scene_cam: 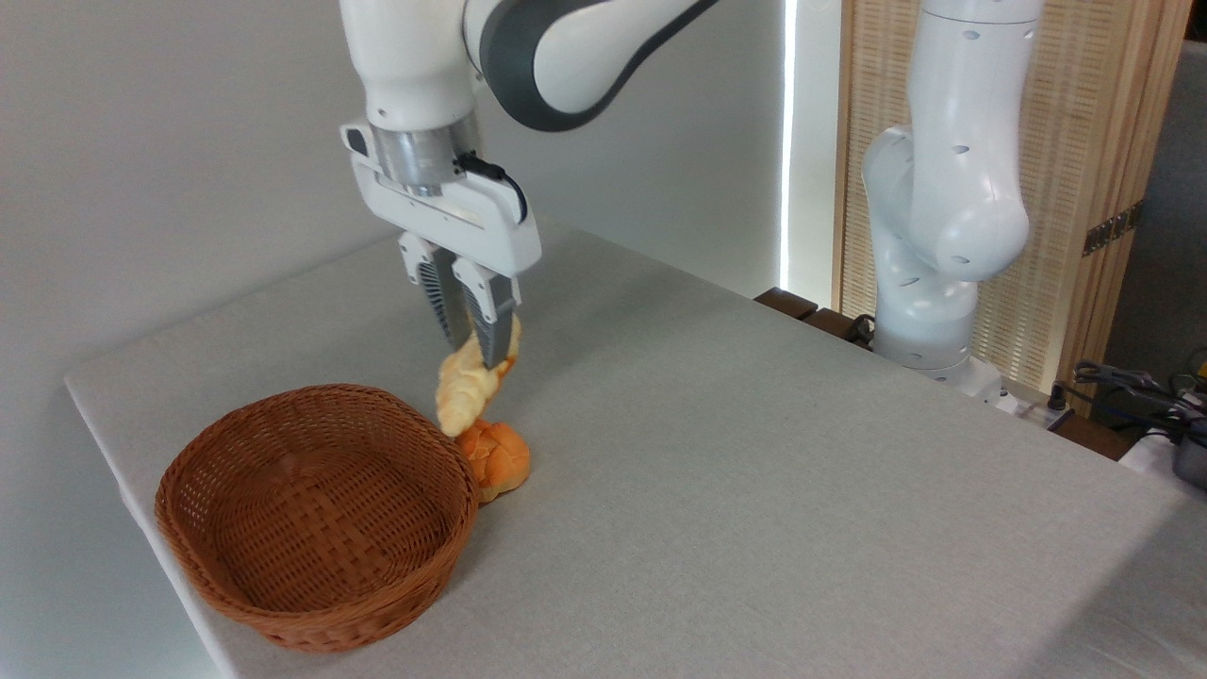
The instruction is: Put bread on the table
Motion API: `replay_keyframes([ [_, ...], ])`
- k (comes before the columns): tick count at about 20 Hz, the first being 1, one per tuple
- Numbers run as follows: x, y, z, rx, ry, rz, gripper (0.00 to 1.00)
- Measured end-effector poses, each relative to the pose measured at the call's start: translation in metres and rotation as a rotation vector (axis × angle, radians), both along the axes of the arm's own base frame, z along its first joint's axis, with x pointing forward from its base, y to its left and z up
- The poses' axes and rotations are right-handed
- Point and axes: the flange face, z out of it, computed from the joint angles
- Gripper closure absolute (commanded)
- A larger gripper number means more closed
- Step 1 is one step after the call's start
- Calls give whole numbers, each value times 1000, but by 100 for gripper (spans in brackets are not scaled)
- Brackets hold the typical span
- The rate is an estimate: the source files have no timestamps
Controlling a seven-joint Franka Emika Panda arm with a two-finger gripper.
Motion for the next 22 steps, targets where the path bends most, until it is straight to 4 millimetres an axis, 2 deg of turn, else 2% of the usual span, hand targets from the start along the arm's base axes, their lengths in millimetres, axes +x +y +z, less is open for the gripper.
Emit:
replay_keyframes([
  [9,3,-8,-29,58,6,-32,0],
  [12,3,-23,-22,53,-28,-60,0],
  [14,9,-25,0,38,-71,-58,0],
  [15,13,-20,14,31,-99,-48,0],
  [17,24,4,42,43,-158,-33,0],
  [20,35,59,80,66,-188,-51,0],
  [22,42,105,102,68,-196,-62,0],
])
